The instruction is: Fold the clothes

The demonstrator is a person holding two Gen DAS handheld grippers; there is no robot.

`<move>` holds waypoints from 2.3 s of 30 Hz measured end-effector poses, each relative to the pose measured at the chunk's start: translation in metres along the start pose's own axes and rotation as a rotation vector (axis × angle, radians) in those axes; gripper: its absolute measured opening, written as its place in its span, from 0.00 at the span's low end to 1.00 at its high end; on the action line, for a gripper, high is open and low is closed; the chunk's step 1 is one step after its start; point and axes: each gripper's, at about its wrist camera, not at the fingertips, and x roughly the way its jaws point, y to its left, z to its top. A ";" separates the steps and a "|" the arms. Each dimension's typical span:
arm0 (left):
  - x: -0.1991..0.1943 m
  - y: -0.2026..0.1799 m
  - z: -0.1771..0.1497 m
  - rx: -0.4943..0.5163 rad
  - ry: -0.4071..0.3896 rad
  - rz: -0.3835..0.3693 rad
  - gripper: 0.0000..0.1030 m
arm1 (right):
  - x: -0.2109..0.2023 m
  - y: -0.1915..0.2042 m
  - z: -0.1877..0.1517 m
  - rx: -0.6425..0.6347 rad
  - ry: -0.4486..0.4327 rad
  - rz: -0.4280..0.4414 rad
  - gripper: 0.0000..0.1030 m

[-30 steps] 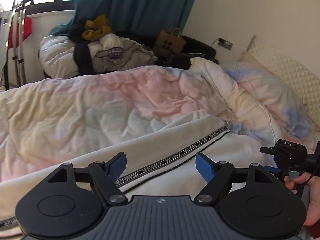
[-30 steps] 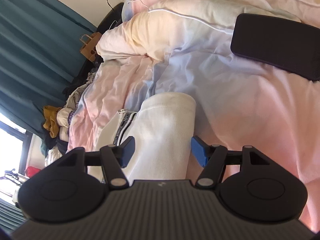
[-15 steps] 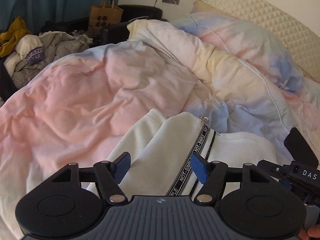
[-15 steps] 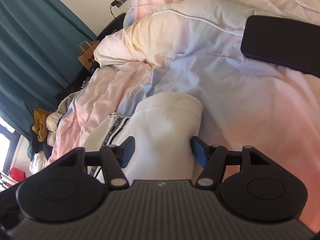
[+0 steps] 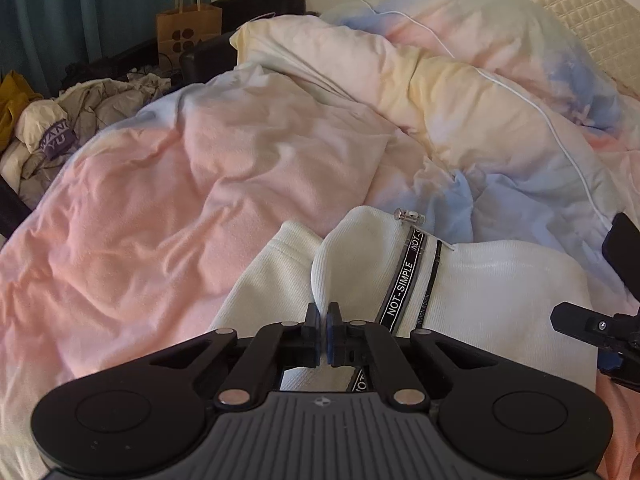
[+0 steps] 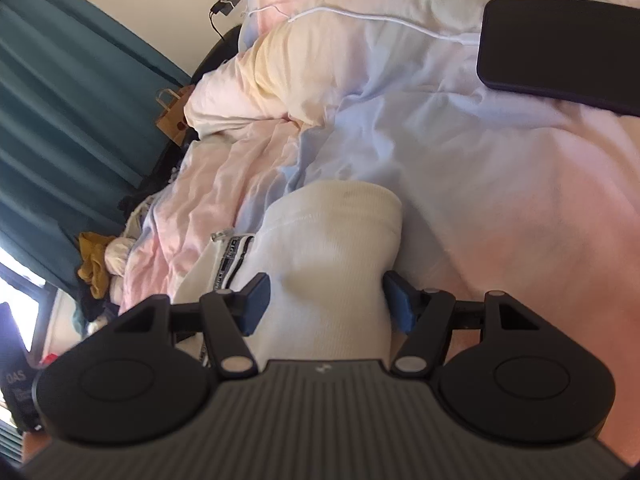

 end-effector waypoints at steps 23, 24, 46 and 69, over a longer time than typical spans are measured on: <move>-0.093 0.049 -0.065 -0.373 -0.153 0.146 0.59 | 0.010 -0.003 0.003 0.021 0.123 0.069 0.63; -0.111 0.051 -0.078 -0.400 -0.164 0.149 0.60 | 0.011 -0.001 0.002 0.011 0.136 0.075 0.63; -0.348 0.030 -0.364 -0.933 -0.159 0.470 0.62 | 0.011 -0.001 -0.005 0.078 0.409 0.074 0.62; -0.346 0.055 -0.366 -0.984 -0.216 0.441 0.60 | 0.067 0.023 0.005 -0.060 0.373 0.283 0.19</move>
